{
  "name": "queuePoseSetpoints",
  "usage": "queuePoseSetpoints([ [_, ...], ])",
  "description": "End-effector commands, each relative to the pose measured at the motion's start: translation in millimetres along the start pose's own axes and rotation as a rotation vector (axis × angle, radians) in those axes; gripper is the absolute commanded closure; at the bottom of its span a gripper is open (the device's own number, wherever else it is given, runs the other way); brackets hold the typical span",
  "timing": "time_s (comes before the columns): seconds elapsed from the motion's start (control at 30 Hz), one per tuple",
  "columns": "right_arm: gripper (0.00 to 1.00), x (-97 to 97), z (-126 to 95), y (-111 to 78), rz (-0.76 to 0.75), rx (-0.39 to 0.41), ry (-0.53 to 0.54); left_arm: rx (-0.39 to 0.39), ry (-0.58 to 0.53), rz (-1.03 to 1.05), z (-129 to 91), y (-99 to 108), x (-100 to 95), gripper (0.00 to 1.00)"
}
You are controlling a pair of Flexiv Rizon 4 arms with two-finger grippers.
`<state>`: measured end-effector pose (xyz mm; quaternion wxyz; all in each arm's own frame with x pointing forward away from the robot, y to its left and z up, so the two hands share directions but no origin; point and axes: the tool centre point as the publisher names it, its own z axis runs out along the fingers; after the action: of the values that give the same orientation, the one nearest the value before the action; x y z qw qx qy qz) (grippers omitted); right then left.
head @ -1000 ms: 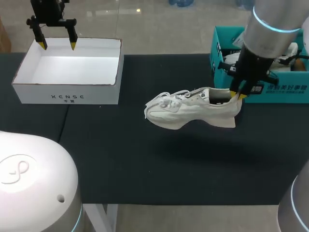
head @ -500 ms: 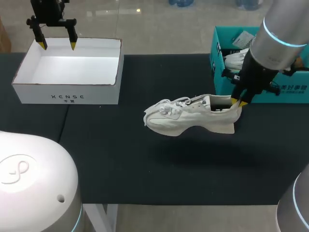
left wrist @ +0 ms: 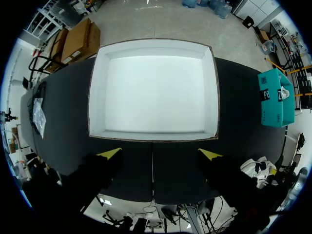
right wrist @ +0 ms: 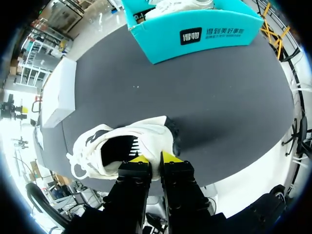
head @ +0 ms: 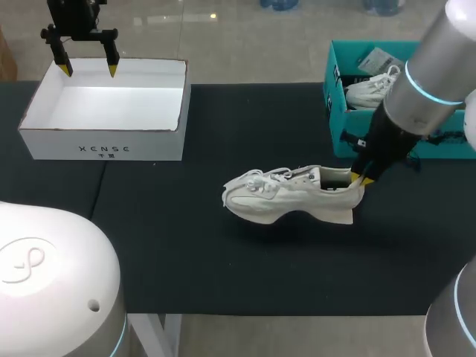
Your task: Take the shoe out of the shoebox, open the shoe tongue, remove and reinsert the insole, then place the shoe into the shoebox
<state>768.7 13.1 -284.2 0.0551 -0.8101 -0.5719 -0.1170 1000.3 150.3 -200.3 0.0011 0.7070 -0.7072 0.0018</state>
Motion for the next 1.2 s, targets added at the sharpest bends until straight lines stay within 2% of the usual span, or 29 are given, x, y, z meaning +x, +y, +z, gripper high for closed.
queuePoseSetpoints([
  [0.03, 1.0, -3.7, 22.8, 1.7, 0.004, 0.01, 0.017, -0.001, -0.002, 0.0, -0.1, 0.1, 0.2, 0.0],
  [0.53, 1.0, -12.7, 58.9, 8.7, 0.004, 0.074, 0.01, -0.001, -0.002, 0.0, -0.1, 0.1, 0.2, 0.0],
  [0.87, 1.0, -16.3, 74.4, 9.5, 0.008, 0.09, 0.012, -0.001, -0.002, 0.0, -0.1, 0.1, 0.2, 0.0],
  [0.9, 0.91, -16.2, 74.3, 9.4, 0.011, 0.095, 0.01, -0.001, -0.002, 0.0, -0.1, 0.1, 0.2, 0.0],
  [0.93, 0.0, -16.0, 74.3, 9.3, 0.016, 0.1, 0.008, -0.001, -0.002, 0.0, -0.1, 0.1, 0.2, 0.0],
  [1.03, 0.0, -14.6, 65.4, 10.1, 0.023, 0.09, 0.005, -0.001, -0.002, 0.0, -0.1, 0.1, 0.2, 0.0],
  [1.2, 0.0, -4.2, 27.7, 12.4, -0.006, 0.031, 0.022, -0.001, -0.002, 0.0, -0.1, 0.1, 0.2, 0.0],
])
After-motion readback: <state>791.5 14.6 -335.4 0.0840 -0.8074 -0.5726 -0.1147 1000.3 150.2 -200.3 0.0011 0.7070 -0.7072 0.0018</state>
